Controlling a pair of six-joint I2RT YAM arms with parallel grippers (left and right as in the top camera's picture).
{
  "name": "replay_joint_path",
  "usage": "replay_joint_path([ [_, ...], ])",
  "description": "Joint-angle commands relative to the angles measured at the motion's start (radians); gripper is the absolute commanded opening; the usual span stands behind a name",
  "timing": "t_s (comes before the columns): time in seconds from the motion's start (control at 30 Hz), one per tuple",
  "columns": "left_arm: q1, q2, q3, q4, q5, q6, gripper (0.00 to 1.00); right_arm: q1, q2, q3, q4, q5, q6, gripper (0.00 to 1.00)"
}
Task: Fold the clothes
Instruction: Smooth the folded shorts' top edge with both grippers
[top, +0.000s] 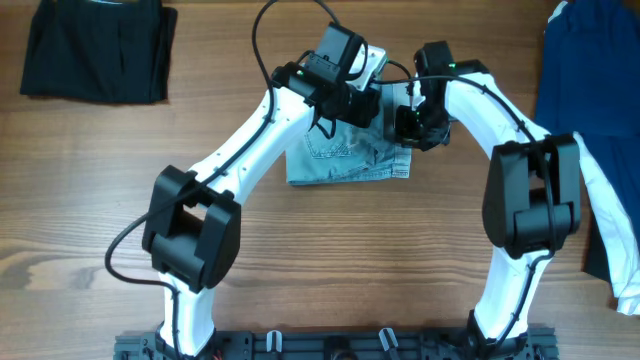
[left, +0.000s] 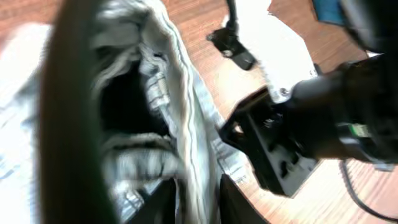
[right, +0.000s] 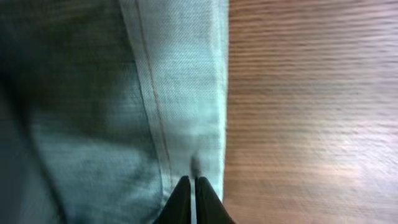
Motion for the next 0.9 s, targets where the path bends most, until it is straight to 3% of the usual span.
replay_joint_path([
  [0.0, -0.003, 0.029, 0.023, 0.027, -0.010, 0.012, 0.61, -0.036, -0.106, 0.058, -0.036, 0.032, 0.006, 0.15],
  [0.03, -0.003, 0.030, 0.023, 0.032, -0.010, 0.012, 1.00, -0.041, -0.118, 0.061, -0.044, 0.032, 0.004, 0.18],
  [0.07, -0.003, 0.031, 0.023, 0.038, -0.010, 0.012, 1.00, -0.048, -0.138, 0.062, -0.056, 0.032, 0.003, 0.26],
  [0.3, 0.034, 0.024, 0.023, 0.031, -0.010, 0.005, 1.00, -0.061, -0.235, 0.062, -0.075, 0.031, 0.002, 0.50],
  [0.57, 0.158, 0.024, 0.023, -0.045, 0.000, -0.041, 1.00, -0.061, -0.245, 0.061, -0.054, -0.007, 0.000, 0.54],
  [0.63, 0.174, 0.027, 0.023, -0.052, 0.003, -0.040, 0.92, -0.061, -0.240, 0.061, -0.037, -0.049, -0.001, 0.54],
  [0.77, 0.188, 0.055, 0.023, -0.055, 0.054, -0.040, 0.60, -0.060, -0.217, 0.052, -0.005, -0.119, 0.000, 0.54],
  [0.87, 0.181, 0.092, 0.023, -0.055, 0.096, -0.041, 0.56, -0.060, -0.175, 0.047, -0.010, -0.092, 0.001, 0.56],
])
